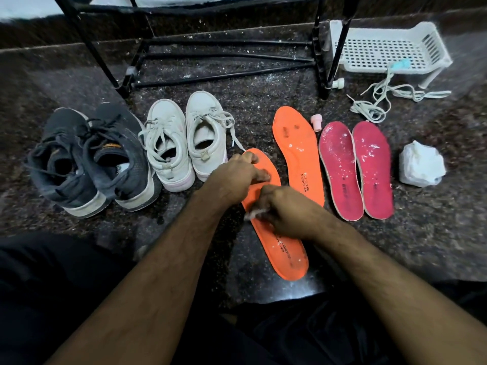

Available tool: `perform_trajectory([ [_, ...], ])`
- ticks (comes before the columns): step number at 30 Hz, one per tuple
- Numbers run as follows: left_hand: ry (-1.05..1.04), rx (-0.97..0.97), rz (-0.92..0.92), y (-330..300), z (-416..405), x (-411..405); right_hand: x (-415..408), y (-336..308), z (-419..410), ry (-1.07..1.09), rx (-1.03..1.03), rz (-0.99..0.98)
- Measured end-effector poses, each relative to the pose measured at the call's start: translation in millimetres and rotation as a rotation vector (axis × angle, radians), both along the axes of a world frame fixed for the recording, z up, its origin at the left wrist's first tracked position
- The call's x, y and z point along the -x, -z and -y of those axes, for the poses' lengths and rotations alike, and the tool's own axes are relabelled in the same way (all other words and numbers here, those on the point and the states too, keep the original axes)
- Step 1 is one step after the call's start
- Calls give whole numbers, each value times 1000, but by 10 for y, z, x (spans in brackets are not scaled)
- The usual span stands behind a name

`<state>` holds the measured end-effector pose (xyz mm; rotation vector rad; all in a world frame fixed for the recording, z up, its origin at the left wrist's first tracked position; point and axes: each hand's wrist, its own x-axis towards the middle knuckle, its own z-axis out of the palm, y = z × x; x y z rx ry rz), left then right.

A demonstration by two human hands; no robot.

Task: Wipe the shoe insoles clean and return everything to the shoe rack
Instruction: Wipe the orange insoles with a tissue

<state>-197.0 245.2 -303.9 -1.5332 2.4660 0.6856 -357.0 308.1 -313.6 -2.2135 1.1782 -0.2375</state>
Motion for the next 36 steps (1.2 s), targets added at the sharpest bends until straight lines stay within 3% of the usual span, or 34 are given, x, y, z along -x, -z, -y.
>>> perform_trajectory([
  [2,44,21,26,-8,-6,22,25,22,33,184,96,8],
  [6,94,79,39,21,11,-20,20,-78,-16,43,-39,25],
  [9,95,103,36,64,-2,-28,259,-174,136,360,-10,116],
  [11,76,117,20,66,8,-22,405,-180,201,440,117,45],
  [16,63,146,54,69,42,-15,181,10,83,168,31,-149],
  [20,47,144,56,58,23,-16,159,-110,114,77,-78,-122],
  [24,40,127,52,71,42,-8,222,-33,128,248,79,-159],
  [36,-1,63,31,195,78,-6,121,-49,72,-69,196,-250],
])
